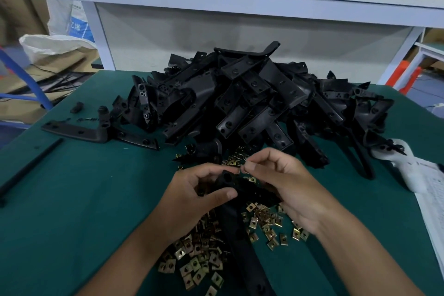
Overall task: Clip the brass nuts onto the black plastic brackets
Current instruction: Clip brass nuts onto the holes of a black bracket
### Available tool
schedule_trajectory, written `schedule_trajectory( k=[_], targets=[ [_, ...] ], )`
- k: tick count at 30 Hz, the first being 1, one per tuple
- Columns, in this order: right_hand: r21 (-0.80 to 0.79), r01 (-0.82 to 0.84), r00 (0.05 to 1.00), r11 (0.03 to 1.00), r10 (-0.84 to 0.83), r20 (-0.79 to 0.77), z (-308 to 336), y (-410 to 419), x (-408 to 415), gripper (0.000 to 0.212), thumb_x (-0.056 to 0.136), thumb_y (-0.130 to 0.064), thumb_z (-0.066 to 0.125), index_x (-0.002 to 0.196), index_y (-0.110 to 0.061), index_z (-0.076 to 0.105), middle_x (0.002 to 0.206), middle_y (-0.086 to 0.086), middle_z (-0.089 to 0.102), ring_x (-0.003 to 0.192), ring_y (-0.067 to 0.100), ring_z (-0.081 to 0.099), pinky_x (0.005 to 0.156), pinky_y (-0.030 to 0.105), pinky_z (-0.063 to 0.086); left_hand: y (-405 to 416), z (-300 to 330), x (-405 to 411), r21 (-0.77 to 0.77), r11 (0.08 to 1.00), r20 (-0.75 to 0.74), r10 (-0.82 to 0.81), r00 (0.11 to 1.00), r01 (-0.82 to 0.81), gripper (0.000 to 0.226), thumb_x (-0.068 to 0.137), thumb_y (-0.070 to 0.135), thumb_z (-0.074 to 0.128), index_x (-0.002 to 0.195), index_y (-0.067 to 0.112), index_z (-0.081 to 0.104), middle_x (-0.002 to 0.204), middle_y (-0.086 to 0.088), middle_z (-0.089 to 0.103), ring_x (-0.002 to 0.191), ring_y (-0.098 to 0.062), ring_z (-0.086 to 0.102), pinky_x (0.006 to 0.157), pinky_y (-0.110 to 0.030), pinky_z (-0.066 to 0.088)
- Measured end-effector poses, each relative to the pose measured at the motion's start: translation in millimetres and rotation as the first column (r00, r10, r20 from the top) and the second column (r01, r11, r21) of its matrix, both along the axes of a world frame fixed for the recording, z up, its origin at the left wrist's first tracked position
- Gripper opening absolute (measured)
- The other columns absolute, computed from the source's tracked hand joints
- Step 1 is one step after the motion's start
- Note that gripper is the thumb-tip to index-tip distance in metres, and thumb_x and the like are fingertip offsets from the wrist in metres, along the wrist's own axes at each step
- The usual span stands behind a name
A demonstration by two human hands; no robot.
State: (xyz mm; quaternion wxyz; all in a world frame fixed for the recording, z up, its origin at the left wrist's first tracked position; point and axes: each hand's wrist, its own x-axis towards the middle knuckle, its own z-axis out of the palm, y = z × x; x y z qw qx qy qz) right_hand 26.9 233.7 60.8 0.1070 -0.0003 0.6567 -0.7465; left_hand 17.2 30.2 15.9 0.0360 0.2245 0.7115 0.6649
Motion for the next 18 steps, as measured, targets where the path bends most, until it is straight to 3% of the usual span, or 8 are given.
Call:
schedule_trajectory(
  k=[3,6,13,18],
  targets=[
    [0.068,-0.007,1.000,0.998,0.009,-0.020,3.6,-2.3,-4.1,0.012,0.074,-0.028,0.080,0.084,-0.022,0.076,0.096,0.010,0.077,0.087,0.017,0.073,0.079,0.021,0.057,0.3,0.6,-1.3,0.089,0.996,0.055,0.015,0.998,-0.020,0.031,0.076,0.034,0.086,0.105,0.033,0.075,0.093,-0.001,0.078,0.090,-0.014,0.075,0.077,-0.019,0.056],
    [0.072,0.002,1.000,0.997,0.000,-0.022,-0.3,-3.4,-4.4,0.014,0.073,-0.028,0.081,0.083,-0.020,0.076,0.089,0.009,0.076,0.082,0.016,0.072,0.076,0.019,0.055,0.9,-0.4,-2.0,0.149,0.989,0.090,0.011,0.996,-0.024,0.030,0.072,0.031,0.087,0.099,0.030,0.075,0.091,-0.005,0.078,0.089,-0.016,0.075,0.076,-0.024,0.059],
    [0.029,-0.010,1.000,1.000,0.009,0.018,-5.7,-4.4,-4.3,0.010,0.079,-0.023,0.079,0.084,-0.015,0.075,0.080,0.005,0.073,0.075,0.013,0.070,0.068,0.017,0.053,0.0,0.5,-2.3,0.153,0.988,0.091,-0.007,0.996,-0.007,0.032,0.071,0.037,0.090,0.098,0.027,0.074,0.093,-0.006,0.077,0.090,-0.017,0.075,0.076,-0.024,0.058],
    [0.042,-0.001,0.999,0.999,0.000,0.035,-4.7,-5.1,-3.7,0.015,0.079,-0.023,0.078,0.087,-0.011,0.075,0.082,0.007,0.074,0.078,0.015,0.070,0.071,0.020,0.054,-0.3,0.2,-2.5,0.149,0.989,0.096,-0.004,0.995,-0.010,0.028,0.073,0.029,0.090,0.097,0.026,0.075,0.094,-0.007,0.078,0.092,-0.017,0.074,0.079,-0.025,0.058]
  ],
)
